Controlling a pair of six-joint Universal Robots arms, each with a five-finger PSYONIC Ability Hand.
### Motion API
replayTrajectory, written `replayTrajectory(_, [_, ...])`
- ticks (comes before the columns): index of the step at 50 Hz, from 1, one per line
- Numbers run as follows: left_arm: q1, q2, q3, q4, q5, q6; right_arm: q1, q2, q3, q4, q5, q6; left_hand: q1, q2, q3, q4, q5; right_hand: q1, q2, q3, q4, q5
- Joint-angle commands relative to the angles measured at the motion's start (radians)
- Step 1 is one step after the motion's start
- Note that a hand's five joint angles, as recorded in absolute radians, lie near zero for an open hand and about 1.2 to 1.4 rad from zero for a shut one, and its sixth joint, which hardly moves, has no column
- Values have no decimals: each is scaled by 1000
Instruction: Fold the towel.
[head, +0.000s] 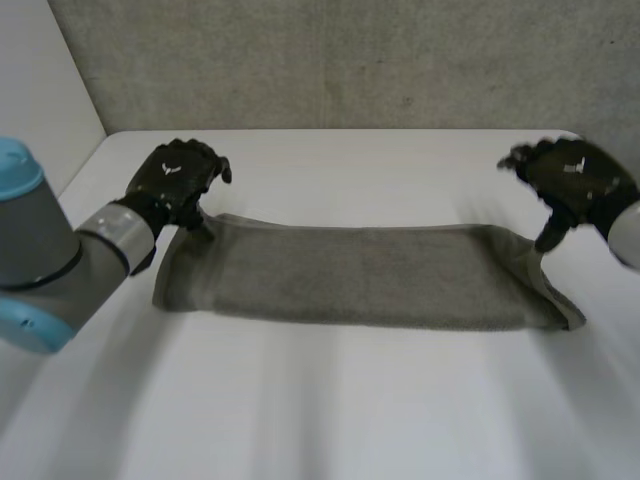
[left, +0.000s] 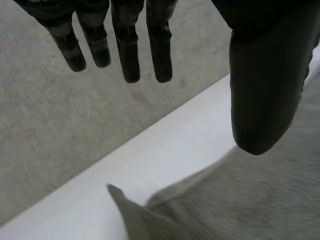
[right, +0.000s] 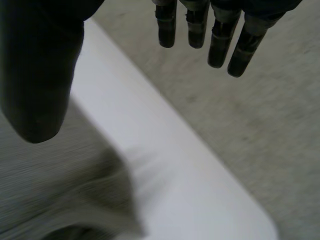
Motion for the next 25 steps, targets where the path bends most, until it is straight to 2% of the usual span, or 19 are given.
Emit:
replayTrajectory(1, [-15,126,-200,10,-9,-28,-7,-75,221,120,8,-240,-50,-39,-48,-54,3,-70,-75,-46,-76,-64])
replayTrajectory(3, [-20,144,-228,10,-18,-33,-18,-75,254,132,16,-293,-50,-39,-48,-54,3,-30,-36,-46,-76,-24])
replayTrajectory(5, [-31,157,-249,11,-28,-39,-58,-72,309,144,8,-351,-50,-39,-48,-54,3,105,99,-46,-76,111])
replayTrajectory(8, [-57,173,-280,34,-48,-47,-73,-66,328,144,4,-351,-50,-39,-48,-54,3,120,114,-46,-76,126])
replayTrajectory(13, [-69,183,-309,77,-68,-47,-108,-29,357,126,-10,-353,-50,-39,-48,-54,3,339,334,-46,-76,346])
replayTrajectory(18, [-69,183,-312,82,-78,-47,-142,14,344,105,-36,-367,-53,-42,-48,-54,0,360,355,-46,-76,367])
replayTrajectory(25, [-64,183,-320,86,-78,-47,-173,80,300,62,-30,-368,-56,-45,-48,-54,-3,343,337,-46,-76,349])
